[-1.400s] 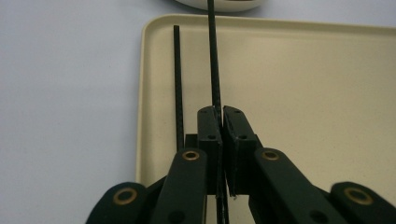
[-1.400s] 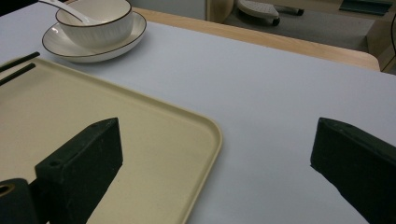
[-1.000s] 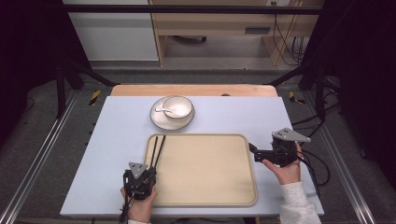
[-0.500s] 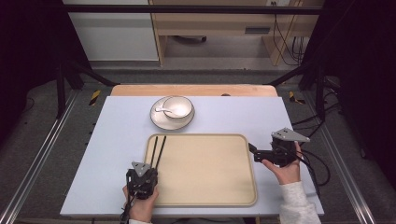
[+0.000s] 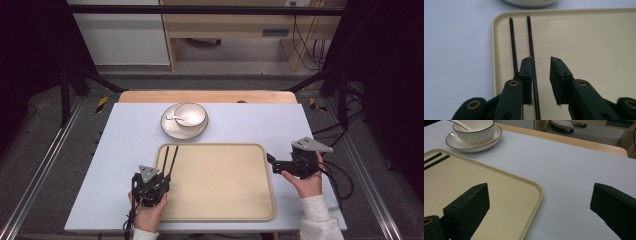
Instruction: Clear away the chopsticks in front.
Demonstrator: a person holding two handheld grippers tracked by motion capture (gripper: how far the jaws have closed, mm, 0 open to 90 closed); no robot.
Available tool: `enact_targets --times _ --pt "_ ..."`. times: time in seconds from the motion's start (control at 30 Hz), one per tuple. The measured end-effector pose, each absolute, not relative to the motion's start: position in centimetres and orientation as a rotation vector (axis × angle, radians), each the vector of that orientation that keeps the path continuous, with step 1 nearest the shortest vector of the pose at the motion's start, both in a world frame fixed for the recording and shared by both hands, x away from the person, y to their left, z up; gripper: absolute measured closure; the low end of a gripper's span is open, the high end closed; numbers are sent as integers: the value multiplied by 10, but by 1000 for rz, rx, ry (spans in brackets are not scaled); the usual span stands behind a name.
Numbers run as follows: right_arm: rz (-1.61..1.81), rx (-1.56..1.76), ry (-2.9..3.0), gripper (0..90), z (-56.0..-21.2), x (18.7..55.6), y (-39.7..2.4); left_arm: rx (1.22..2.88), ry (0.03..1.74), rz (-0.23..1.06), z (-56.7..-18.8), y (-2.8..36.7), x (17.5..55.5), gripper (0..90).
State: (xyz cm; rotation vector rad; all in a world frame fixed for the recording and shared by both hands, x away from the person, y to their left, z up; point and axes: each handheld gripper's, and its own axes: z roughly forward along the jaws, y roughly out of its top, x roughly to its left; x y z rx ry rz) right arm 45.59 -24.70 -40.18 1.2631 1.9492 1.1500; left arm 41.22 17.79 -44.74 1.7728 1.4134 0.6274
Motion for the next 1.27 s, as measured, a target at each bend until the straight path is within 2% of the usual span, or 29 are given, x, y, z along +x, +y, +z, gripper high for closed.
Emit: enact_targets --times 0.23,0.47,0.73,0.9,1.07,1.27 --pt "1157 1262 1941 26 -401 455 -248 1795 1251 612 -419 181 428 582" --pt "1166 1266 1928 24 -398 454 -251 1875 1145 627 -404 191 443 420" --pt "1169 1270 1920 22 -397 453 -254 1874 1110 590 -407 229 448 273" --pt "1157 1270 1908 21 -397 453 -254 1843 1153 580 -416 251 451 226" --pt "1160 1282 1905 23 -400 454 -257 1833 1159 625 -421 267 453 163" --pt "1149 1288 1913 22 -402 455 -257 1839 1186 609 -429 278 456 144"
